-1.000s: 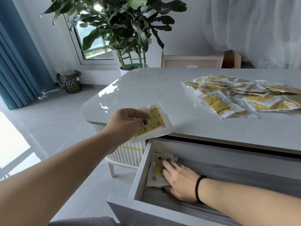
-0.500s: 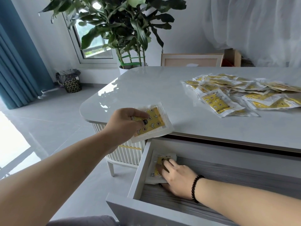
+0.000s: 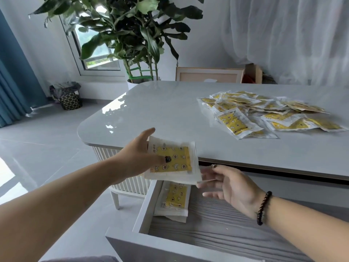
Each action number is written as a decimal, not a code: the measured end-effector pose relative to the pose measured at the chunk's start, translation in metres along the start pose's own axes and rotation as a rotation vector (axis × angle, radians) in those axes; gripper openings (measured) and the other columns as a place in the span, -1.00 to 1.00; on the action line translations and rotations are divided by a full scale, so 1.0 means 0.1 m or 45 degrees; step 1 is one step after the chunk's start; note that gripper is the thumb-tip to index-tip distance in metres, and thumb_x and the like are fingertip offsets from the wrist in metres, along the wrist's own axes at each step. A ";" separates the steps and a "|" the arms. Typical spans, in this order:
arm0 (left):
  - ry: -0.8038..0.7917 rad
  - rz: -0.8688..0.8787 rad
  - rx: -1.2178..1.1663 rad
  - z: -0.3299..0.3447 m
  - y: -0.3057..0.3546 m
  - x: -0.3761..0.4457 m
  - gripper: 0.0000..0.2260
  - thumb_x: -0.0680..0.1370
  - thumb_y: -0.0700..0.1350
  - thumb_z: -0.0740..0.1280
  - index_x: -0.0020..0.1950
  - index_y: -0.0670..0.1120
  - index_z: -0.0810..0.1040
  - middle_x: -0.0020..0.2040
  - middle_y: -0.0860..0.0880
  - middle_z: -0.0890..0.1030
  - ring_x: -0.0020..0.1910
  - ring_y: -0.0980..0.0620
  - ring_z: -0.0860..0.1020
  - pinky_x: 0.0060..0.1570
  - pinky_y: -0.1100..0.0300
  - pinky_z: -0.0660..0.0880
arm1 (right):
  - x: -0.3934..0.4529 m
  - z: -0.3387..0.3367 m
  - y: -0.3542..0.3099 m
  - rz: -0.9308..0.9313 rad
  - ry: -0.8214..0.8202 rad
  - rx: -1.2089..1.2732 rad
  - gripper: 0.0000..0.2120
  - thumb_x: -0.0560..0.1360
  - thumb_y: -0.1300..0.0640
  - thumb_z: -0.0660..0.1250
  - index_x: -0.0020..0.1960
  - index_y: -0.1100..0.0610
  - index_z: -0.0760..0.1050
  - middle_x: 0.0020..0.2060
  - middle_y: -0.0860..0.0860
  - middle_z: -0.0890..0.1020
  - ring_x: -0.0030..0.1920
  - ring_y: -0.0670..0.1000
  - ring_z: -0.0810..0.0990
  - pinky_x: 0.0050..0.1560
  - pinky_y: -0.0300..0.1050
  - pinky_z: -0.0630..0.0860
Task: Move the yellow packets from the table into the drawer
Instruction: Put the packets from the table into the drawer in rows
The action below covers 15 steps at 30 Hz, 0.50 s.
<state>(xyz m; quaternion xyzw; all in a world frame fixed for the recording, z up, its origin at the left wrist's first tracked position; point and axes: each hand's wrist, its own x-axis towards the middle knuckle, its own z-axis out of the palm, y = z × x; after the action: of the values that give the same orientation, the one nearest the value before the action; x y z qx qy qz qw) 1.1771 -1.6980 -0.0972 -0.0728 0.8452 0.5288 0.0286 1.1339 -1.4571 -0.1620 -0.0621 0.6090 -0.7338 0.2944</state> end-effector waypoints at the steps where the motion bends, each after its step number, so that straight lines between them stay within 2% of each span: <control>1: -0.026 -0.003 0.039 0.03 0.01 -0.01 -0.18 0.42 -0.29 0.46 0.53 0.08 0.09 0.08 -0.01 0.60 0.01 0.03 0.62 -0.09 0.16 0.59 | -0.07 -0.02 -0.03 0.034 -0.018 0.188 -0.72 0.55 0.12 0.17 0.08 0.28 0.54 -0.06 0.22 0.63 -0.13 0.17 0.62 -0.15 0.03 0.55; 2: -0.055 -0.002 0.081 0.07 0.02 -0.02 -0.20 0.41 -0.28 0.47 0.52 0.06 0.12 0.10 0.01 0.59 0.01 0.06 0.61 -0.10 0.18 0.60 | -0.12 -0.02 -0.04 0.046 -0.038 0.276 -0.67 0.50 0.08 0.22 0.12 0.29 0.53 -0.06 0.22 0.63 -0.16 0.18 0.62 -0.19 0.02 0.56; 4: -0.110 0.005 0.171 0.13 0.04 -0.03 -0.25 0.38 -0.27 0.50 0.47 0.04 0.22 0.12 0.03 0.58 0.01 0.07 0.61 -0.12 0.17 0.62 | -0.19 -0.01 -0.03 0.028 -0.029 0.230 -0.64 0.44 0.09 0.30 0.17 0.26 0.50 -0.06 0.20 0.64 -0.20 0.15 0.62 -0.25 -0.01 0.58; 7: -0.165 0.018 0.273 0.21 0.07 -0.07 -0.38 0.34 -0.24 0.54 0.32 0.02 0.36 0.06 0.08 0.60 -0.05 0.08 0.64 -0.22 0.24 0.61 | -0.24 0.03 0.01 -0.012 0.102 0.009 -0.75 0.48 0.17 0.35 0.15 0.17 0.50 -0.12 0.15 0.67 -0.28 0.09 0.62 -0.29 -0.04 0.59; 9: -0.191 0.014 0.293 0.26 0.07 -0.08 -0.43 0.31 -0.24 0.56 0.23 -0.03 0.42 -0.01 0.07 0.64 -0.11 0.10 0.66 -0.24 0.24 0.60 | -0.24 0.03 0.02 -0.017 0.105 -0.191 -0.71 0.44 0.11 0.41 0.14 0.11 0.50 -0.12 0.12 0.68 -0.30 0.03 0.63 -0.34 -0.09 0.58; 13: -0.246 -0.021 0.273 0.37 0.02 -0.08 -0.45 0.28 -0.24 0.58 0.16 -0.05 0.42 -0.10 0.05 0.71 -0.15 0.10 0.68 -0.15 0.15 0.63 | -0.20 -0.02 0.00 -0.012 -0.077 -0.541 -0.67 0.42 0.18 0.45 0.16 0.14 0.51 -0.04 0.10 0.66 -0.17 0.01 0.66 -0.27 -0.12 0.60; 15: -0.253 -0.025 0.255 0.43 -0.01 -0.07 -0.47 0.27 -0.25 0.59 0.13 -0.03 0.42 -0.12 0.05 0.72 -0.14 0.07 0.69 -0.09 0.07 0.63 | -0.16 -0.05 0.01 -0.005 -0.208 -0.595 -0.70 0.39 0.23 0.48 0.10 0.11 0.55 -0.02 0.06 0.67 -0.10 0.00 0.66 -0.19 -0.15 0.59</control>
<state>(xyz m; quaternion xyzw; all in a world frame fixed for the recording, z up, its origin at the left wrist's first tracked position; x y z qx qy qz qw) 1.1828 -1.6597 -0.1162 -0.0252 0.8859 0.4461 0.1245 1.1455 -1.4449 -0.1593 -0.1891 0.7362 -0.5662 0.3189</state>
